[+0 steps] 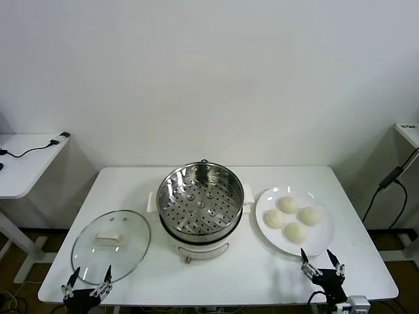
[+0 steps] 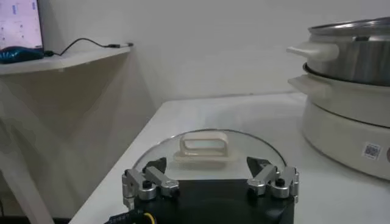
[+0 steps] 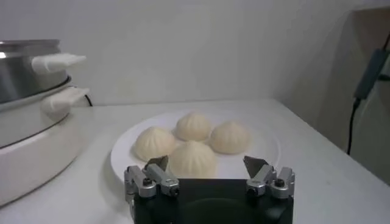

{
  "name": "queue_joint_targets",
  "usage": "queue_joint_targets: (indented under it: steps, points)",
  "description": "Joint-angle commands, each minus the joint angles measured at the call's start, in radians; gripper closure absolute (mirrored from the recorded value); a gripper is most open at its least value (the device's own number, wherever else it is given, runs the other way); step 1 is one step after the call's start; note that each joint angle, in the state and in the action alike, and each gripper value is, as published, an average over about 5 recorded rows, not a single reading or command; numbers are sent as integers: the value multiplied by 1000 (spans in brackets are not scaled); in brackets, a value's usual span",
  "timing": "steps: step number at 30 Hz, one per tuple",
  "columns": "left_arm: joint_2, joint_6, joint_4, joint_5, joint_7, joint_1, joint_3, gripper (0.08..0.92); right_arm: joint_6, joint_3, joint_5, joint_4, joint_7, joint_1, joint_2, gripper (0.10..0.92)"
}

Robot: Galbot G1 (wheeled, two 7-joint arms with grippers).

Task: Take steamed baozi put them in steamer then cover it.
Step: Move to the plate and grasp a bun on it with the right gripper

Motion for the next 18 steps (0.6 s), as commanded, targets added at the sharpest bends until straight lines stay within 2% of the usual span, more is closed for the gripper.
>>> queue_joint_targets:
  steps: [1, 5, 8, 13, 18]
  points:
    - [9, -2, -5, 1, 0, 0, 4, 177, -215, -14, -2, -2, 21, 286, -187, 203]
    - [13, -4, -8, 1, 0, -3, 9, 177, -293, -174, 12, -164, -15, 619, -369, 203]
    - [16, -6, -12, 1, 1, -3, 11, 177, -306, -421, -32, -334, -165, 932, -516, 203]
    - [17, -6, -19, 4, 3, -4, 12, 177, -264, -987, -96, -555, -587, 1477, -697, 203]
    - [12, -10, -16, 3, 3, -8, 12, 177, -30, -1512, -191, -770, -974, 1975, -697, 203]
